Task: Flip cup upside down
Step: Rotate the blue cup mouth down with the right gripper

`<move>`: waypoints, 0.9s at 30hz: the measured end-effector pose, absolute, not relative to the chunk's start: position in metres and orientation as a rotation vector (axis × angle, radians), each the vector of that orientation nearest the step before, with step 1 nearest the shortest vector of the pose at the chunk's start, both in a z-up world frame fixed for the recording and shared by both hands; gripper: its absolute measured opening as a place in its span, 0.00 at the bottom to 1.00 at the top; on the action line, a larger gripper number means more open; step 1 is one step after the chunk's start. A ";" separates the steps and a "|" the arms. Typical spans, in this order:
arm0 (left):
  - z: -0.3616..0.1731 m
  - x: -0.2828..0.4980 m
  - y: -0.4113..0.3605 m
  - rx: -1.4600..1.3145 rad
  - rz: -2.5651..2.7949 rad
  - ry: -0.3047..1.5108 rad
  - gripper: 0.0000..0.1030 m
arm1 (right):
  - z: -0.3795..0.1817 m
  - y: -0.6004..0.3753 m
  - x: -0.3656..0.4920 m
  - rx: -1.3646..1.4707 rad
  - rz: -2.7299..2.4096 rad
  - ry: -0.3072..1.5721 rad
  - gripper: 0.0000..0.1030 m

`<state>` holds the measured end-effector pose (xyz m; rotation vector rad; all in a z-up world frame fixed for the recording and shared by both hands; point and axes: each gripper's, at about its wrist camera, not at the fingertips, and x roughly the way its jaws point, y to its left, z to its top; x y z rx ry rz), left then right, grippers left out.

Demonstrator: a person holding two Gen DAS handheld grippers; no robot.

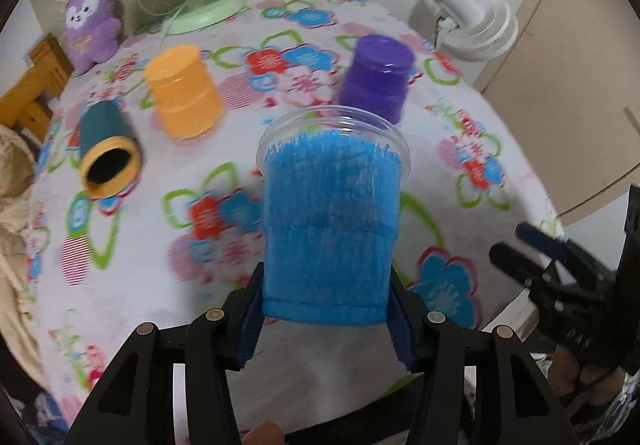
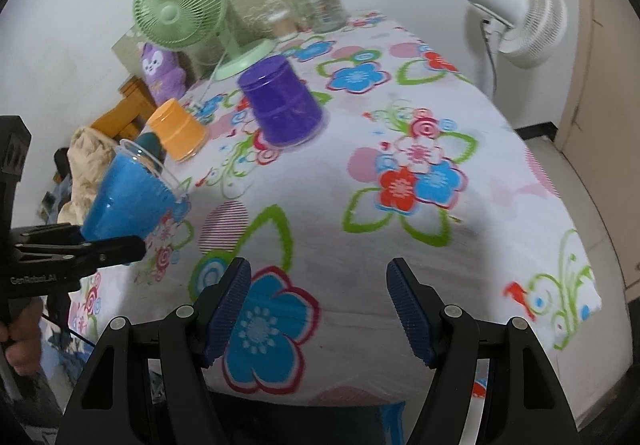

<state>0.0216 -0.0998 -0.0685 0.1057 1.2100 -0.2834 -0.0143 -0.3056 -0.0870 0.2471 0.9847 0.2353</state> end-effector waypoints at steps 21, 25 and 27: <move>-0.063 0.023 -0.070 0.130 -0.264 1.292 0.54 | -0.097 -0.274 0.005 0.199 0.323 1.027 0.71; -0.063 0.023 -0.069 0.121 -0.267 1.299 0.63 | -0.097 -0.271 0.006 0.188 0.326 1.028 0.71; -0.063 0.022 -0.068 0.121 -0.257 1.297 0.68 | -0.095 -0.268 0.006 0.179 0.329 1.026 0.71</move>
